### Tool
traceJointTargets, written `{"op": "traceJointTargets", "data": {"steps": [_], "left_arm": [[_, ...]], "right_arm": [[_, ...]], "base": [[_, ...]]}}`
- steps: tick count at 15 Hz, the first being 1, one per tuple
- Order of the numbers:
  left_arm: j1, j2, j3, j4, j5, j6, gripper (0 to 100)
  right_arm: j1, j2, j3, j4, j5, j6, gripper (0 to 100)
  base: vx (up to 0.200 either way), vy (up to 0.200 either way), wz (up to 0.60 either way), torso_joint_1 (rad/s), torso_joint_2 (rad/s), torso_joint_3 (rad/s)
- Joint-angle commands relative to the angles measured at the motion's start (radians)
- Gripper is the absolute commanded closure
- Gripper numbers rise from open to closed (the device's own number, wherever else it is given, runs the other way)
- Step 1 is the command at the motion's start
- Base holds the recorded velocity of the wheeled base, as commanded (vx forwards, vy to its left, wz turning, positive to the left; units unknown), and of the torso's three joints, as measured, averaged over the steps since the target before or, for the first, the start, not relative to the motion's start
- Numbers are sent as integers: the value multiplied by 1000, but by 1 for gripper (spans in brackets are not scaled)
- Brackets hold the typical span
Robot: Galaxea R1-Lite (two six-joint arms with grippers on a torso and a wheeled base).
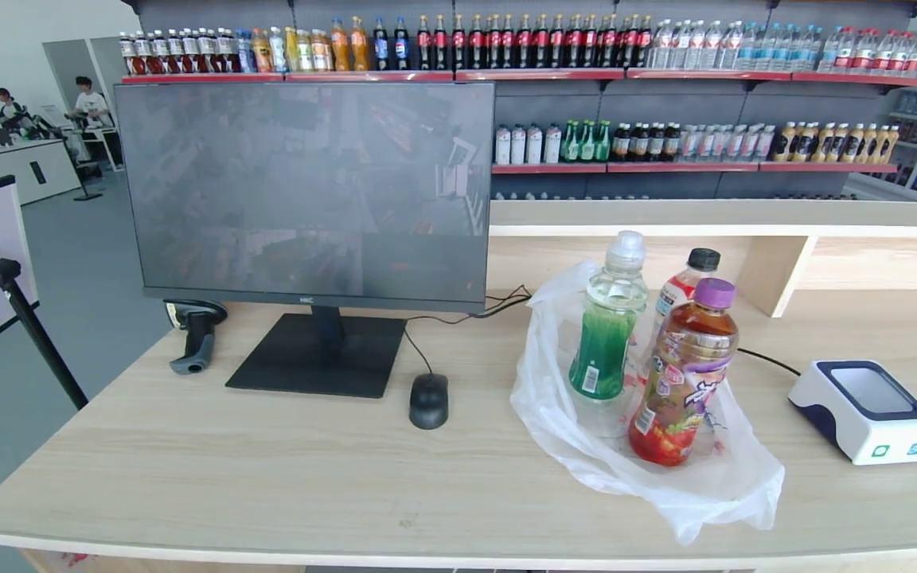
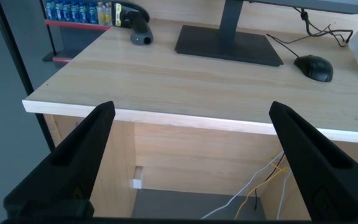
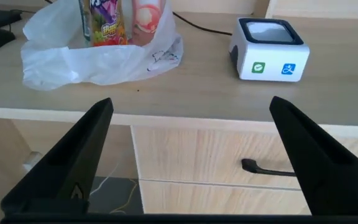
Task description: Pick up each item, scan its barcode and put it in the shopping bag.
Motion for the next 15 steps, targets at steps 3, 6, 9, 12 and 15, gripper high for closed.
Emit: {"op": "traceJointTargets", "data": {"steps": [3,6,9,12,15], "left_arm": [[2,1,-1,0,1,-3,0],[2,1,-1,0,1,0,0],[0,0,-1,0,1,0,0],[0,0,0,-2,-1,4,0],[0,1,0,0,-1,4,0]], "right_arm": [[0,0,-1,1,0,8,0],[0,0,0,1,0,17,0],[0,0,0,1,0,20,0],[1,0,0,1,0,23,0],[0,0,0,1,0,22,0]], "base": [[-200,0,0,-9,4,4],[-200,0,0,2,-1,2],[-200,0,0,9,1,2],[-67,0,0,1,1,1],[0,-133,0,10,2,0]]}}
